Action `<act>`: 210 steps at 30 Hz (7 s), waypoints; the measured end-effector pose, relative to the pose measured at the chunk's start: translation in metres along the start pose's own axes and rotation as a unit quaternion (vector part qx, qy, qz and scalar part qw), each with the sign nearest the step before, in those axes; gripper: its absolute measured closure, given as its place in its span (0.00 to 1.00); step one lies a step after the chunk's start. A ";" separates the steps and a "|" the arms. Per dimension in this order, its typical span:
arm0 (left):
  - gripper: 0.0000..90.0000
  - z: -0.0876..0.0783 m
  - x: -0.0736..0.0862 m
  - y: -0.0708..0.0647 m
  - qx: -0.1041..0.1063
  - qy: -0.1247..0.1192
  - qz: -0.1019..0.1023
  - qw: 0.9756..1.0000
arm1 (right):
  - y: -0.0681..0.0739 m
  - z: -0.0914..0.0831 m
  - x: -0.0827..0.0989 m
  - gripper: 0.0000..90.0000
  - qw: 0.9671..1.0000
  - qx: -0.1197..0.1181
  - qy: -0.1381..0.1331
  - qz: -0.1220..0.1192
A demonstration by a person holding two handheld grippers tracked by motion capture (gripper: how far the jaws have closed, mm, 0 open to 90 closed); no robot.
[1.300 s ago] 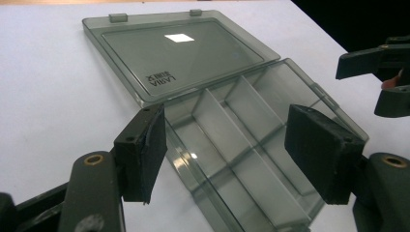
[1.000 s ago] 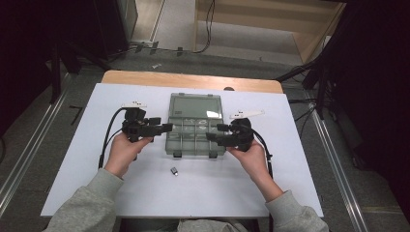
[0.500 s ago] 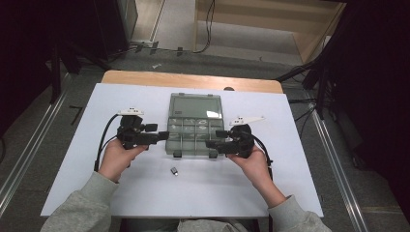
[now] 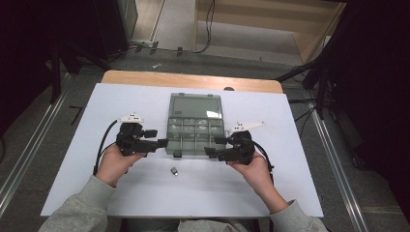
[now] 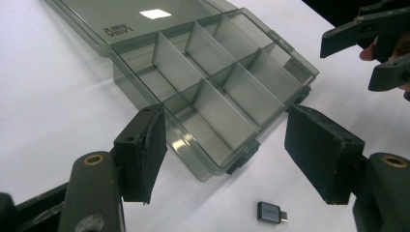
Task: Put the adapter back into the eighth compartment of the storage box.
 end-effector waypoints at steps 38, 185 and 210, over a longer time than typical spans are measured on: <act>0.35 -0.021 0.042 -0.008 0.016 0.019 0.016 1.000 | 0.034 0.007 0.025 0.33 0.999 -0.032 0.030 -0.022; 0.32 -0.036 0.061 -0.003 0.009 0.015 0.001 1.000 | 0.072 0.099 0.022 0.82 0.988 -0.016 0.126 -0.082; 0.32 -0.025 0.054 -0.007 0.025 0.021 0.011 0.999 | 0.060 0.075 0.018 0.82 0.992 -0.030 0.112 -0.054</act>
Point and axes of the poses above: each handheld gripper's, and its own axes: z roughly forward along the jaws, x roughly out of its underside, y roughly to its left, the point moved 8 cm from there along z, roughly forward along the jaws, and after that the axes turned 3 degrees about -z, right-handed, at the moved point
